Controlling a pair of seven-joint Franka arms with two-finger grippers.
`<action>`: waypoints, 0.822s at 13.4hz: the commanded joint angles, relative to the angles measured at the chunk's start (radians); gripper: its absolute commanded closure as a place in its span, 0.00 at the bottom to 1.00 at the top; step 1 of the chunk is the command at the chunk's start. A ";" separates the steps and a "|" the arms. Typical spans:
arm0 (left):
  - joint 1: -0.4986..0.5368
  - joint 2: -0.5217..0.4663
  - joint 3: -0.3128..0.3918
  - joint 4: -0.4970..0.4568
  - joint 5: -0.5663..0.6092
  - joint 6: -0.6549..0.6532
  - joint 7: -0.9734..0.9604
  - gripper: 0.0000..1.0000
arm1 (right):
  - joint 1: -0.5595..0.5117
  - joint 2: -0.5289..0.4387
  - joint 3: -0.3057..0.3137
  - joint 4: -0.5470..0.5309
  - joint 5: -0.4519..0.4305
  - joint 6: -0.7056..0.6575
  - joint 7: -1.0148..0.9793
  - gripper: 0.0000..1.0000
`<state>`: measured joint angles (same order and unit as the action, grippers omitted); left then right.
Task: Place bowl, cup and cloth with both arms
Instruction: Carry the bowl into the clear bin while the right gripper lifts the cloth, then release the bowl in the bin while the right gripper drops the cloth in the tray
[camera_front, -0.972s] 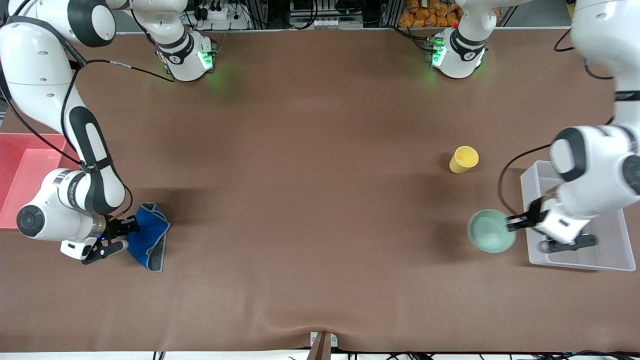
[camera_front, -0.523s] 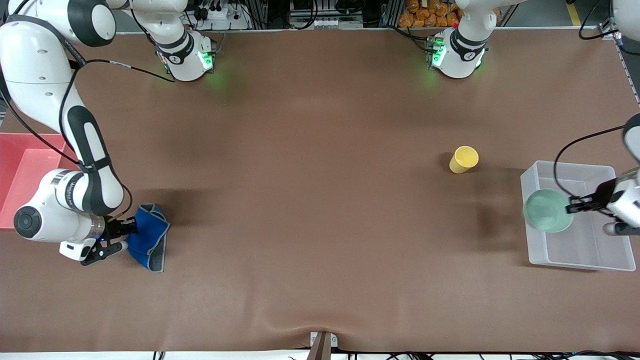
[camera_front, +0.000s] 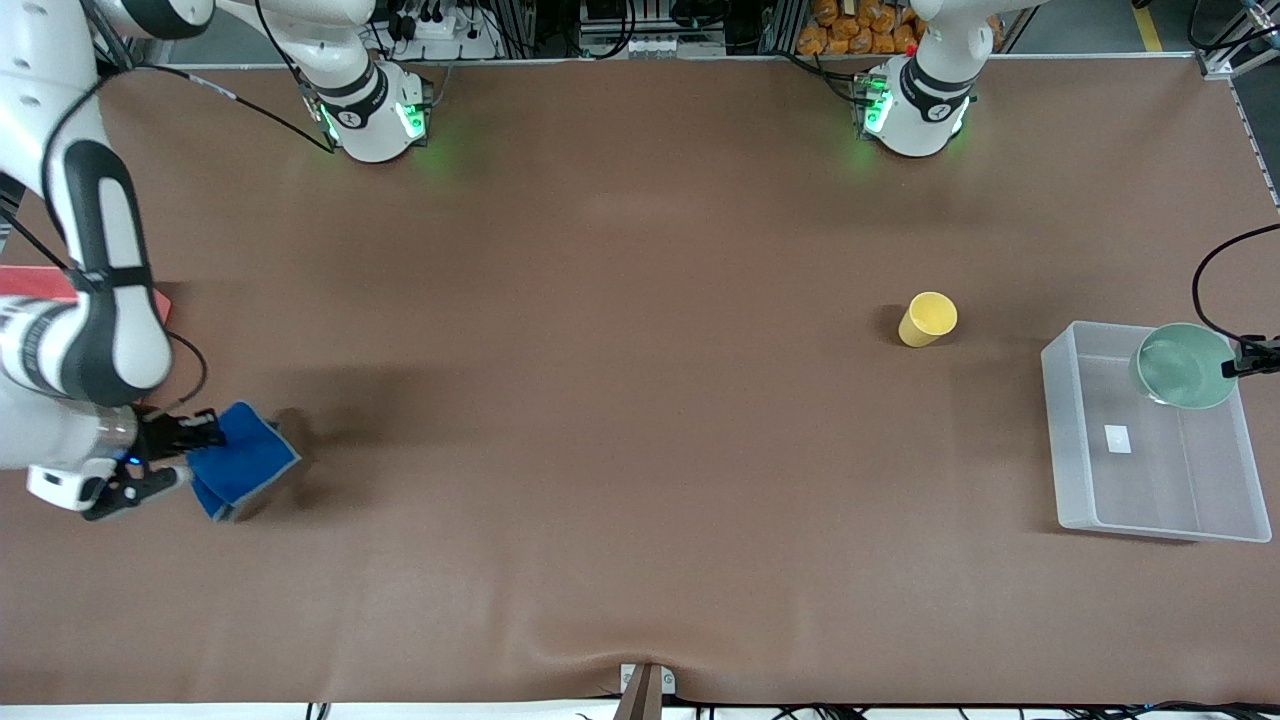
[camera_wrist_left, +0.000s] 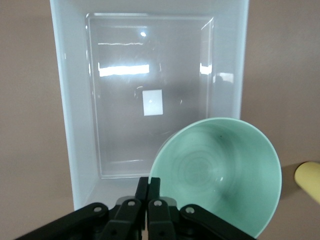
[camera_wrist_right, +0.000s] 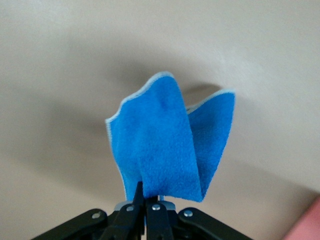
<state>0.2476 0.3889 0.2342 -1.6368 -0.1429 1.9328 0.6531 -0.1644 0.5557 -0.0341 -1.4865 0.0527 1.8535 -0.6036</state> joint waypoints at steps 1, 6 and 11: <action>0.019 0.040 -0.001 0.000 -0.033 0.052 0.057 1.00 | -0.018 -0.092 -0.024 -0.028 -0.036 -0.086 -0.007 1.00; 0.053 0.108 -0.001 -0.041 -0.162 0.153 0.169 1.00 | -0.023 -0.204 -0.049 0.009 -0.239 -0.307 -0.013 1.00; 0.052 0.172 -0.004 -0.077 -0.223 0.273 0.207 1.00 | -0.064 -0.215 -0.050 0.009 -0.440 -0.341 -0.033 1.00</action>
<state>0.2962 0.5523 0.2319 -1.6961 -0.3184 2.1699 0.8141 -0.1943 0.3430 -0.0964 -1.4708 -0.3271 1.5165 -0.6153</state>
